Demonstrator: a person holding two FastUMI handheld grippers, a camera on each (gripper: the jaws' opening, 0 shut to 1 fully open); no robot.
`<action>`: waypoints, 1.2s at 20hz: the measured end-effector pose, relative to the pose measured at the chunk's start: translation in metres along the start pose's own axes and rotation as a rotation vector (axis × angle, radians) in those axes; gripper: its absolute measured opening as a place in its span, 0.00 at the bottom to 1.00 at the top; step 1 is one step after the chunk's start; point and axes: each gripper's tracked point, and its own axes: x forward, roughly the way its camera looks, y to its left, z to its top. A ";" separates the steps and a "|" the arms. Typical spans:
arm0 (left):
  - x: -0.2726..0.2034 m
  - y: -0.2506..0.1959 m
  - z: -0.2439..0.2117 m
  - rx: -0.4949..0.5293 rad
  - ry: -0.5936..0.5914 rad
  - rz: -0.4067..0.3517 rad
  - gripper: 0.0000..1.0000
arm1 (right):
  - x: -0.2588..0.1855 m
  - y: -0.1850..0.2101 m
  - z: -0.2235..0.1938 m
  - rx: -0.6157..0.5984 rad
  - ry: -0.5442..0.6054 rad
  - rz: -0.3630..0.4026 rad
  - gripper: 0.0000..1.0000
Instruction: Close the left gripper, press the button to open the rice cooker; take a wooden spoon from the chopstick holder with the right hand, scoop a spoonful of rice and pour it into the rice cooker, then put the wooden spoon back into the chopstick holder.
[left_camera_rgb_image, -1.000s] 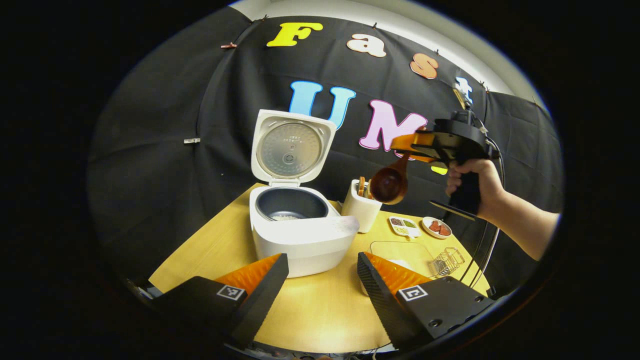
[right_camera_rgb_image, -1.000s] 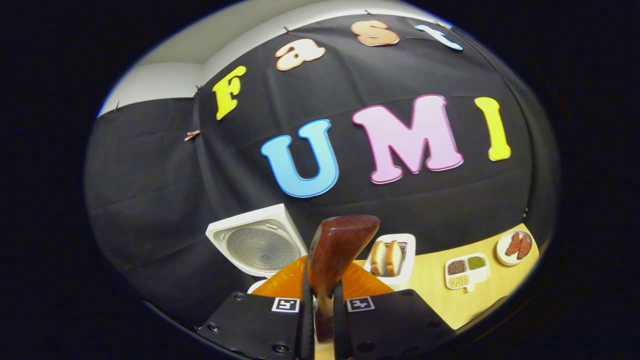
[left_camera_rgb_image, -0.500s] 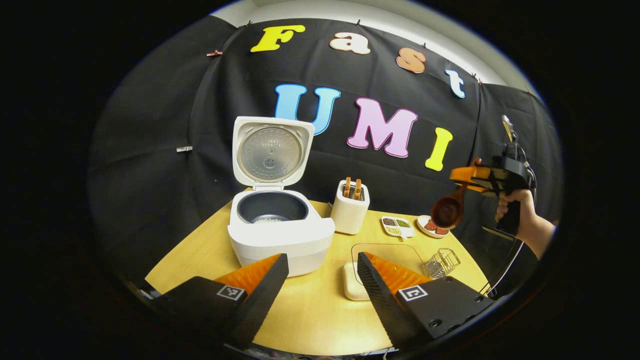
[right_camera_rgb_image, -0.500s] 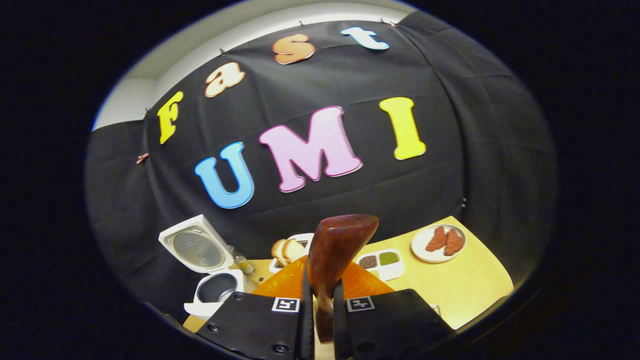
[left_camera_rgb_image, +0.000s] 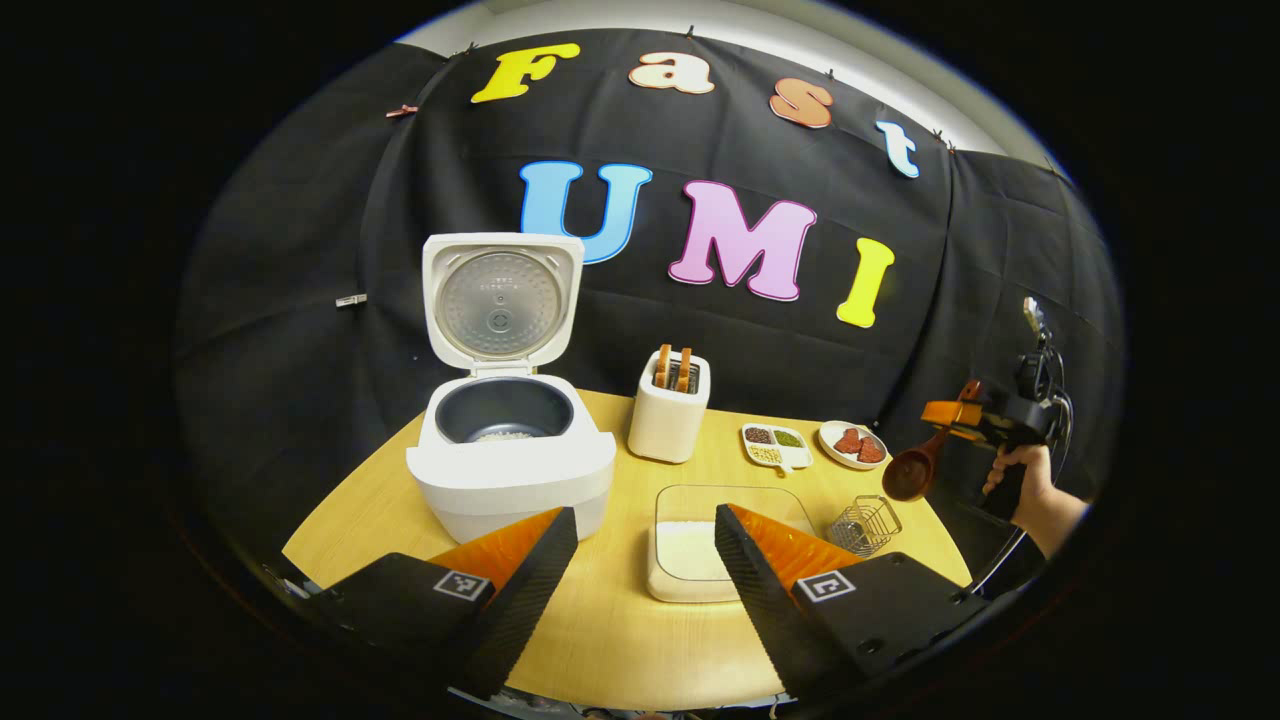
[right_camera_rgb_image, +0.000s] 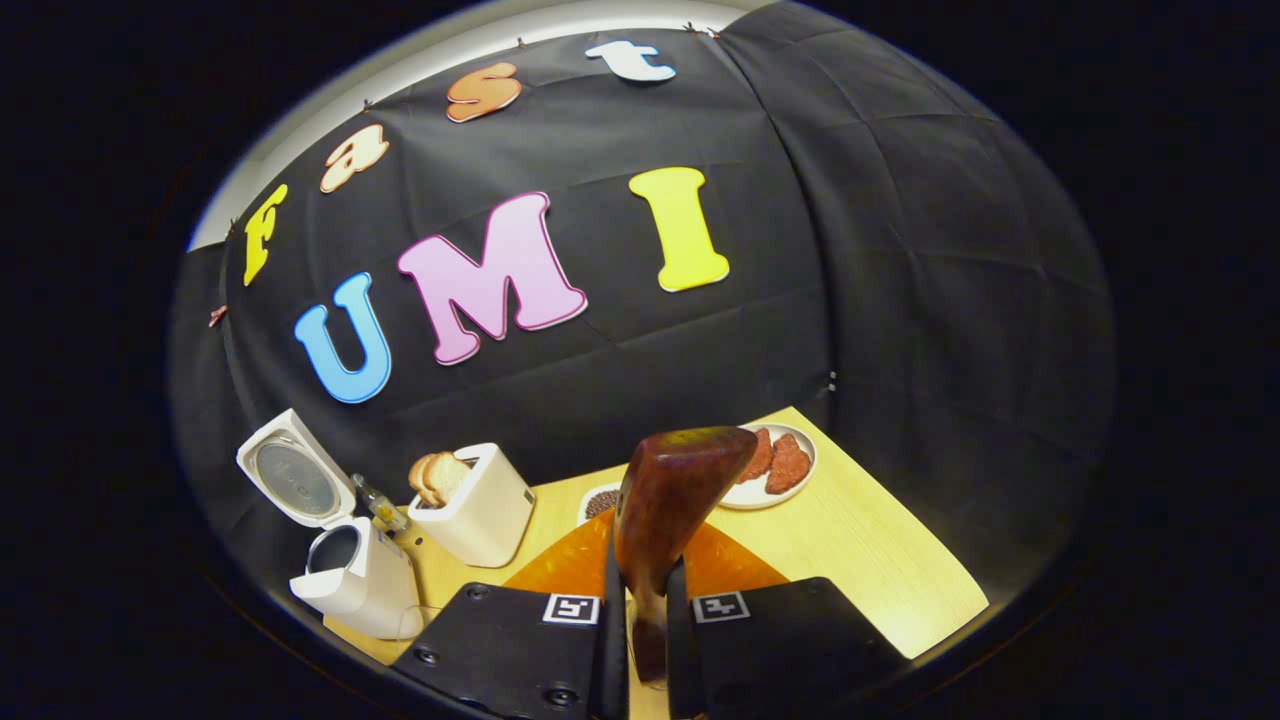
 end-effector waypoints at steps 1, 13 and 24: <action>0.001 -0.006 0.000 -0.012 0.001 0.000 0.96 | 0.004 -0.009 -0.007 0.009 0.013 -0.006 0.19; 0.006 -0.018 -0.002 0.017 -0.011 0.110 0.96 | 0.037 -0.038 -0.104 0.129 0.205 -0.024 0.19; -0.007 0.086 0.095 0.072 -0.183 0.355 0.95 | 0.018 -0.041 -0.105 0.165 0.220 -0.018 0.86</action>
